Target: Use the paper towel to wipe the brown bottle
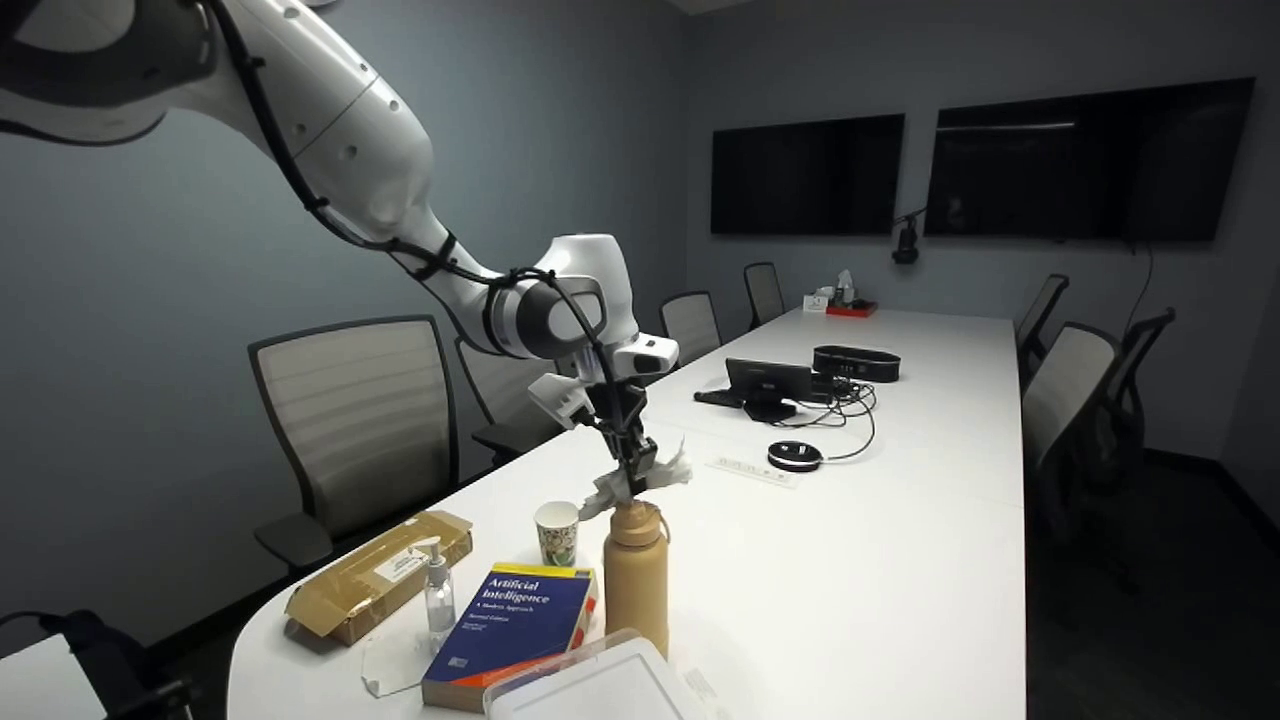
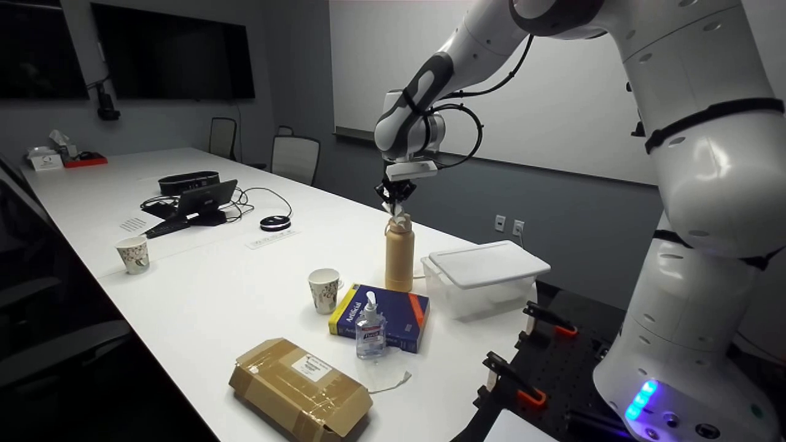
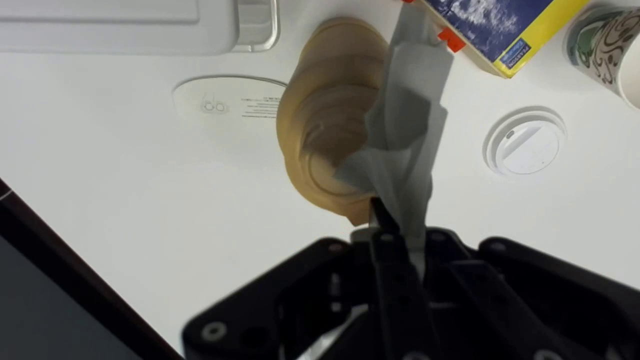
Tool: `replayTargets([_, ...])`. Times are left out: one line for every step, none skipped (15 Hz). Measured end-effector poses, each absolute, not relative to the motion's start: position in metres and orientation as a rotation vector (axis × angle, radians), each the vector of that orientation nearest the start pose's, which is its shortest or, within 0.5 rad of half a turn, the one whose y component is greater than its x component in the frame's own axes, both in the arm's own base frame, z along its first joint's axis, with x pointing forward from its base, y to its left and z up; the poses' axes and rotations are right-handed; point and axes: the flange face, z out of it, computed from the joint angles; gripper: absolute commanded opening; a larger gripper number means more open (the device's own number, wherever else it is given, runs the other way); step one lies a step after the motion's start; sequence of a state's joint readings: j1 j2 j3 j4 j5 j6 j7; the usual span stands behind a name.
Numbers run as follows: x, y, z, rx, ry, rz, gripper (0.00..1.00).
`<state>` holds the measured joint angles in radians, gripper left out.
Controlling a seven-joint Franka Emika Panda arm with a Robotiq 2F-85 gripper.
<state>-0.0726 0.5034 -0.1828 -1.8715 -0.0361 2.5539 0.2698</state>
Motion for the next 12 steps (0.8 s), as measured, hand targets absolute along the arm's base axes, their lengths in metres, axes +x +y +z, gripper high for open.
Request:
replayTargets([0.637, -0.160, 0.266, -3.145, 0.762, -0.310, 0.01])
replayTargets([0.637, -0.163, 0.267, -3.143, 0.776, -0.314, 0.01])
replayTargets([0.636, -0.165, 0.267, -3.143, 0.786, -0.316, 0.01])
replayTargets([0.636, -0.167, 0.267, -3.143, 0.792, -0.316, 0.01])
replayTargets([0.635, -0.170, 0.267, -3.144, 0.798, -0.317, 0.01])
replayTargets([0.635, -0.171, 0.268, -3.144, 0.802, -0.317, 0.01])
replayTargets([0.634, -0.172, 0.268, -3.144, 0.805, -0.318, 0.01])
replayTargets([0.634, -0.173, 0.268, -3.142, 0.809, -0.318, 0.01])
replayTargets([0.634, -0.173, 0.268, -3.137, 0.814, -0.318, 0.01])
replayTargets([0.634, -0.173, 0.268, -3.127, 0.826, -0.317, 0.01])
replayTargets([0.634, -0.173, 0.268, -3.112, 0.841, -0.312, 0.01])
replayTargets([0.633, -0.173, 0.268, -3.095, 0.861, -0.298, 0.01])
